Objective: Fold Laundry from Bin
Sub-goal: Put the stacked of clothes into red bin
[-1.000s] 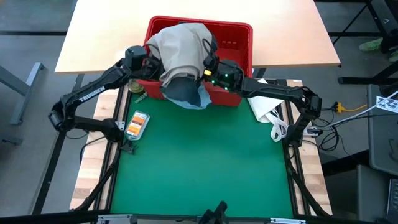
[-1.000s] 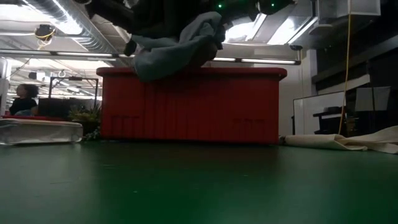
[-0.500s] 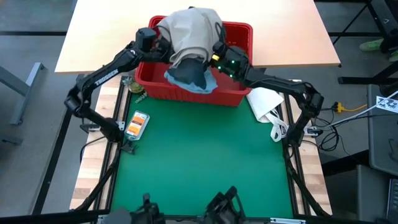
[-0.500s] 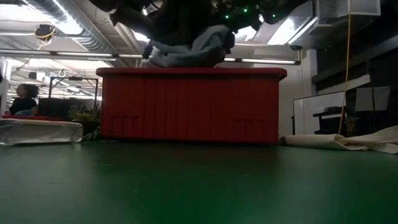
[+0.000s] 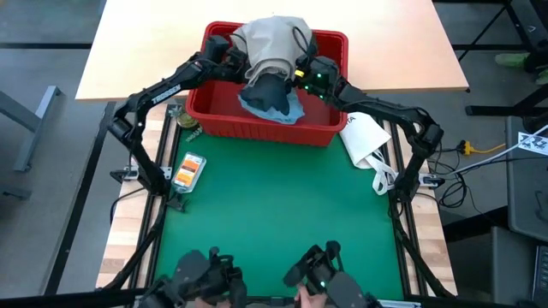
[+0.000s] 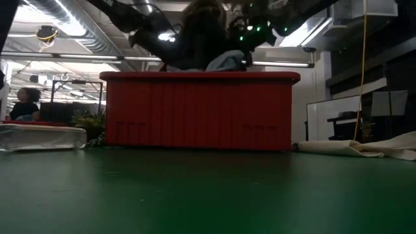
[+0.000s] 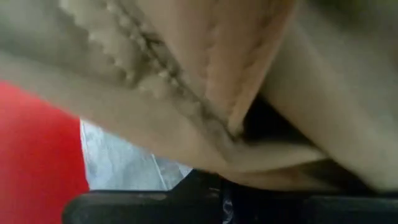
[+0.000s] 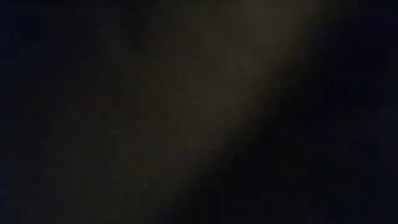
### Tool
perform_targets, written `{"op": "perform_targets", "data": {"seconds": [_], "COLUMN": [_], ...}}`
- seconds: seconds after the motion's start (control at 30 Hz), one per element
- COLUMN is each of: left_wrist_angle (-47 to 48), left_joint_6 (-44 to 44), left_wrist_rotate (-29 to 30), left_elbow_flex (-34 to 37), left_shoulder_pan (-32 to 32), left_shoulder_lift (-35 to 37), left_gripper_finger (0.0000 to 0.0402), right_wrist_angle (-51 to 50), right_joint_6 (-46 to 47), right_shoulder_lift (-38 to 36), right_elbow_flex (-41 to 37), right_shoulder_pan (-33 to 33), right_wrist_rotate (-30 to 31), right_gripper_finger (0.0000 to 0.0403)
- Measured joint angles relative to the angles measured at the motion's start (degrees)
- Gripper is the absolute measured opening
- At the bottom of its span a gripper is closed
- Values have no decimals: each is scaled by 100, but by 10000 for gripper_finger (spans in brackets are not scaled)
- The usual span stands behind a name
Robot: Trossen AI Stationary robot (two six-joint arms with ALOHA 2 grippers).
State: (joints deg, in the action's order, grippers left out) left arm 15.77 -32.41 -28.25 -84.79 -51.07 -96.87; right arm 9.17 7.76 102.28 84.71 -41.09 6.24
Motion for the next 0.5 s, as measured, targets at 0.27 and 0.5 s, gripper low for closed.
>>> {"op": "perform_targets", "data": {"seconds": [0.27, 0.5], "left_wrist_angle": [339, 518], "left_joint_6": [560, 830], "left_wrist_rotate": [656, 1087], "left_elbow_flex": [0, -2], "left_shoulder_pan": [-133, -279], "left_shoulder_lift": [-408, -612], "left_gripper_finger": [0, 0], "right_wrist_angle": [72, -47], "right_joint_6": [-83, -95], "right_shoulder_lift": [575, 934], "right_elbow_flex": [0, -1], "right_shoulder_pan": [-264, -628], "right_wrist_rotate": [-57, -398], "right_gripper_finger": [8, 9]}}
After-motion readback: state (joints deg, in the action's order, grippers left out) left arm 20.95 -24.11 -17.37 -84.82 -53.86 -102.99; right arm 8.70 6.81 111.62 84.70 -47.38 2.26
